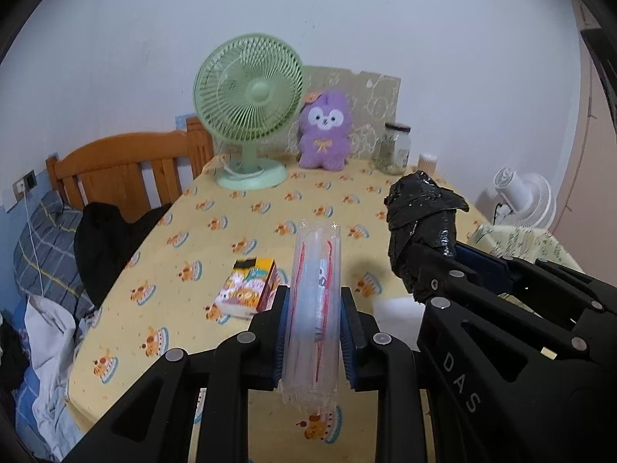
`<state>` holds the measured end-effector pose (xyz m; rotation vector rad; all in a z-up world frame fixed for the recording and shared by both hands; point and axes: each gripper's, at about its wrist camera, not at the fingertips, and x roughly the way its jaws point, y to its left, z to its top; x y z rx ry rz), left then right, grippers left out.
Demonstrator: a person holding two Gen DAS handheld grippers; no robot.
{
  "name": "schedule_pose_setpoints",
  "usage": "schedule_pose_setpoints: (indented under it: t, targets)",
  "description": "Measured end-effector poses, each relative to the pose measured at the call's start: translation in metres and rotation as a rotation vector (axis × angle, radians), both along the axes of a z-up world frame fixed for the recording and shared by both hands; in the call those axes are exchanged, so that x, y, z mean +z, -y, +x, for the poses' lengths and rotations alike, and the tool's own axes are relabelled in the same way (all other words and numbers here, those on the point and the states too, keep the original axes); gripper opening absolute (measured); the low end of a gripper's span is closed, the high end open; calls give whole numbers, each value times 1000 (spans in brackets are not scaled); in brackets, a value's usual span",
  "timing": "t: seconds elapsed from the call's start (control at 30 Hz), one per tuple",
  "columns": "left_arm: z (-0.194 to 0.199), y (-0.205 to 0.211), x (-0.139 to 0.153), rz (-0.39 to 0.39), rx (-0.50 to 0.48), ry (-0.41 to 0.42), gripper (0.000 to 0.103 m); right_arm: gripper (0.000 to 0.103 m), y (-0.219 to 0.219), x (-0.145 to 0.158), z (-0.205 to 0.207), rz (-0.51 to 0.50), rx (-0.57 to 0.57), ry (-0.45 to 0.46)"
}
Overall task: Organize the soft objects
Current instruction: 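Lift both held bags and carry them toward the paper box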
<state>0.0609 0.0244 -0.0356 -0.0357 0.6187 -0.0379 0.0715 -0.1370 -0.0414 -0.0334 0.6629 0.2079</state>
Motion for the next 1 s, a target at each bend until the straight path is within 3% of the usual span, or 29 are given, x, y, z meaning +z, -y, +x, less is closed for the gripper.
schedule_pose_setpoints:
  t: [0.53,1.0]
  targets:
    - [-12,29,44,37,-14,98,23,23,33,47,-14,44,1,91]
    - [3,75,56,36,-54,110,23,23,80,63,-5,46,-19,107]
